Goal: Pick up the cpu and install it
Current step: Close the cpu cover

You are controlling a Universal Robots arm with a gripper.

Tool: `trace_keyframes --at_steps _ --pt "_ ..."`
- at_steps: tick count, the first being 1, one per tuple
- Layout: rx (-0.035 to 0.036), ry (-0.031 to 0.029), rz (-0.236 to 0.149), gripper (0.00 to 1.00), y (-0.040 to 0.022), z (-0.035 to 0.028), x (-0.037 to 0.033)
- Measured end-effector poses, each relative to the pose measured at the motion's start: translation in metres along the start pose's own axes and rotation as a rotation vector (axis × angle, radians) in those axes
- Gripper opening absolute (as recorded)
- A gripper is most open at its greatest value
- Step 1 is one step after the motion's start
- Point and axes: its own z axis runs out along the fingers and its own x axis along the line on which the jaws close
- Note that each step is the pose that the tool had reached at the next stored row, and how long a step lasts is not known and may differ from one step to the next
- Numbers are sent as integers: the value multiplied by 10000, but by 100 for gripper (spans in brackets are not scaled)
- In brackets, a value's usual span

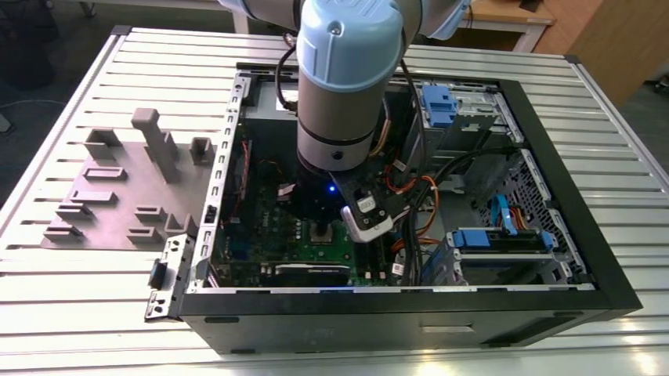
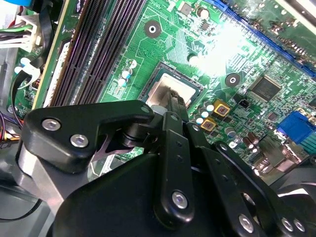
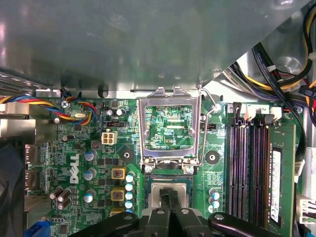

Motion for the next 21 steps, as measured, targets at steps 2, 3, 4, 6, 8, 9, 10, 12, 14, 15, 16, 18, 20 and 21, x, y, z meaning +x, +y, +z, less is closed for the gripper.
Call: trace_keyframes --at_steps 2,3,4,6,8,9,10,12,14,15,16,18,20,21 --pt "0 0 0 11 0 0 0" --pt "0 0 0 11 0 0 0" --pt "0 0 0 11 0 0 0" --pt "1 1 0 11 0 -1 -5" --pt "1 0 0 11 0 -1 -17" --pt "0 0 0 11 0 -1 -25" --pt "1 1 0 11 0 -1 -34" --pt "0 0 0 11 0 -1 -58" --pt "0 0 0 11 1 -1 -90" --pt "0 0 0 11 0 -1 -102" --pt "1 0 -1 11 0 -2 -108" --pt "1 1 1 11 0 -3 -109" --pt "3 1 1 11 1 -14 -109" --pt "1 0 0 11 1 -25 -109"
